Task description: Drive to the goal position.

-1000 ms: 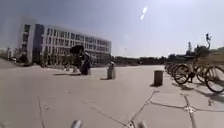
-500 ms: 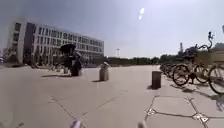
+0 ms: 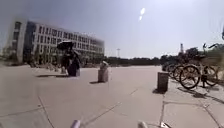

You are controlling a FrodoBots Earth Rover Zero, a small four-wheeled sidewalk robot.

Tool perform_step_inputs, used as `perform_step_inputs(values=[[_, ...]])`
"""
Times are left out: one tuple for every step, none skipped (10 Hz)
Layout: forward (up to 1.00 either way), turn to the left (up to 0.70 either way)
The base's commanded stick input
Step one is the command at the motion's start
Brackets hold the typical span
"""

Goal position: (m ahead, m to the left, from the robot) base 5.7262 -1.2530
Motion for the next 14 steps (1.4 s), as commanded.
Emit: perform_step_inputs(values=[[0.70, -0.08], [0.70, -0.01], [0.70, 0.00], [0.70, 0.00], [0.70, -0.08], [0.70, -0.20], [0.70, -0.02], [0.70, 0.00], [0.70, 0.00], [0.70, 0.00], [0.70, 0.00], [0.70, 0.00], [0.70, 0.00], [0.70, 0.00]])
